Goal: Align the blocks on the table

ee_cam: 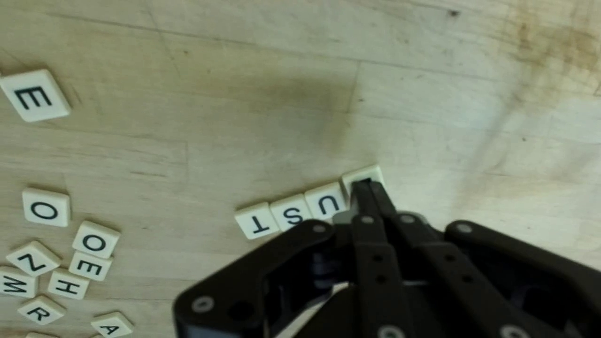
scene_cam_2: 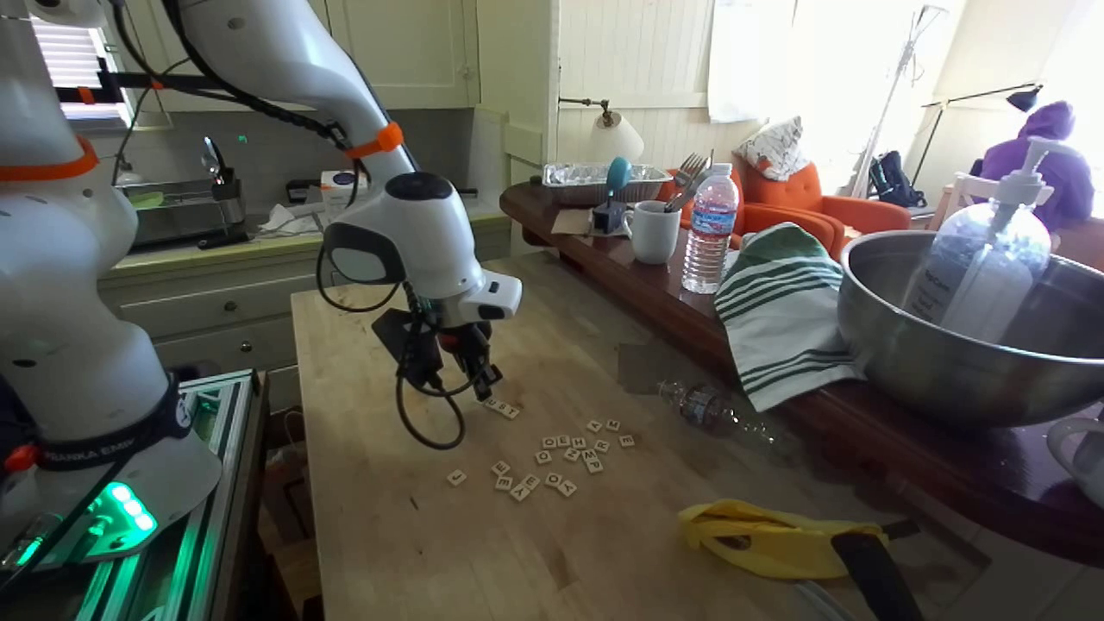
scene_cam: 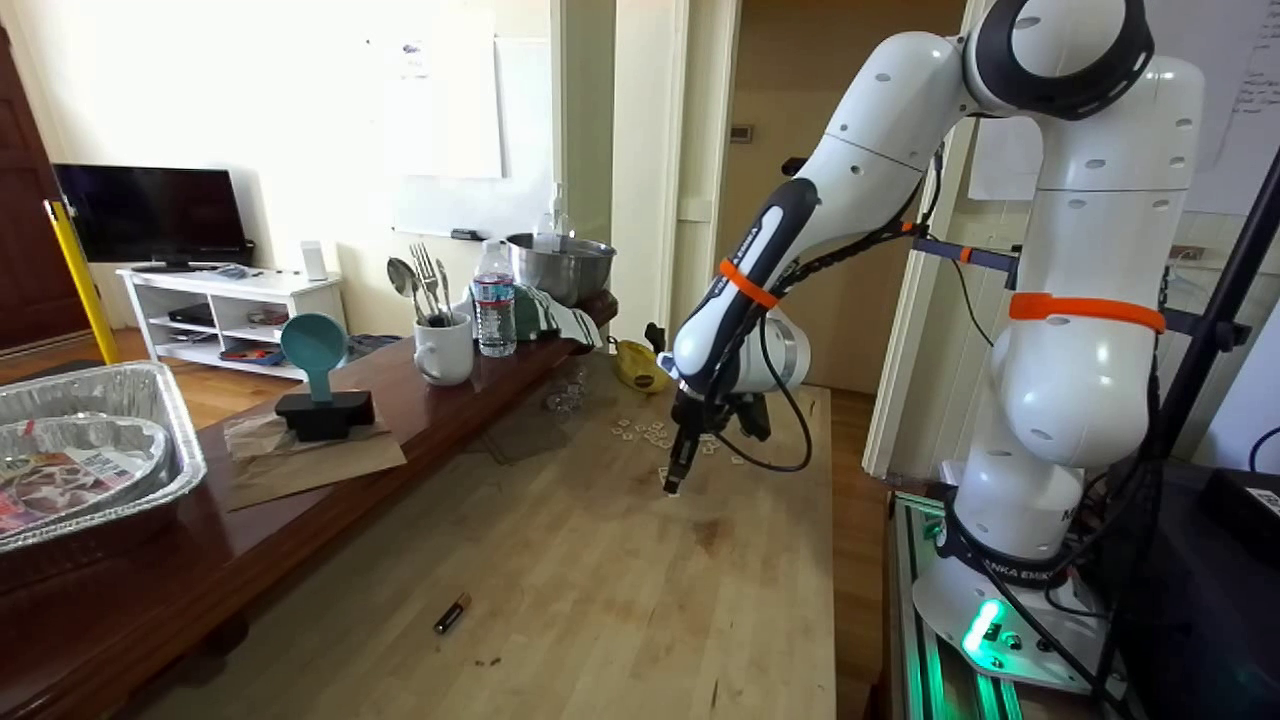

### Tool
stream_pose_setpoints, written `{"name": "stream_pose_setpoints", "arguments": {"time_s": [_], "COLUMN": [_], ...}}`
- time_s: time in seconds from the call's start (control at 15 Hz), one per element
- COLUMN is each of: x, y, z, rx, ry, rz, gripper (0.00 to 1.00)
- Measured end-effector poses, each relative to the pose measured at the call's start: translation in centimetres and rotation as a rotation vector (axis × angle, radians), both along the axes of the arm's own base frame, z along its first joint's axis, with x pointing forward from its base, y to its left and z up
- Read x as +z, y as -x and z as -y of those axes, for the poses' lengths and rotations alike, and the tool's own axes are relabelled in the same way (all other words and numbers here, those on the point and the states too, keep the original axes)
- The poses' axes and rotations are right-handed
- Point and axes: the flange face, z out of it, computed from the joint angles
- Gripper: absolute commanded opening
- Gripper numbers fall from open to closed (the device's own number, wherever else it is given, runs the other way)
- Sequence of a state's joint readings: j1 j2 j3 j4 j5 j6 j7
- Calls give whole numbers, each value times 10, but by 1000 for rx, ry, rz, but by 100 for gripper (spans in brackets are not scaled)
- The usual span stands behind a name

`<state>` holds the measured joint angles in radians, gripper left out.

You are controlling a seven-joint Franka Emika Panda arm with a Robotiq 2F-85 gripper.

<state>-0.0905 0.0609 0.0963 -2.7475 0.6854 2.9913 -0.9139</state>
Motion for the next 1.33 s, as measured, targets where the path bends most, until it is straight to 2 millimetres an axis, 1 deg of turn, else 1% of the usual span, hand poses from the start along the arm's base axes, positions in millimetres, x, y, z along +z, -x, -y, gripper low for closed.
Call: {"name": "stream_pose_setpoints", "arguments": {"time_s": [0.73,1.07,1.13,1.2,1.33], "x": [0,8,9,11,13], "y": [1,-4,-4,-5,-5], "z": [3,6,6,5,5], "rx": [2,3,4,6,19], "ry": [1,30,33,34,37], "rz": [15,57,62,66,73], "gripper": [0,0,3,27,31]}}
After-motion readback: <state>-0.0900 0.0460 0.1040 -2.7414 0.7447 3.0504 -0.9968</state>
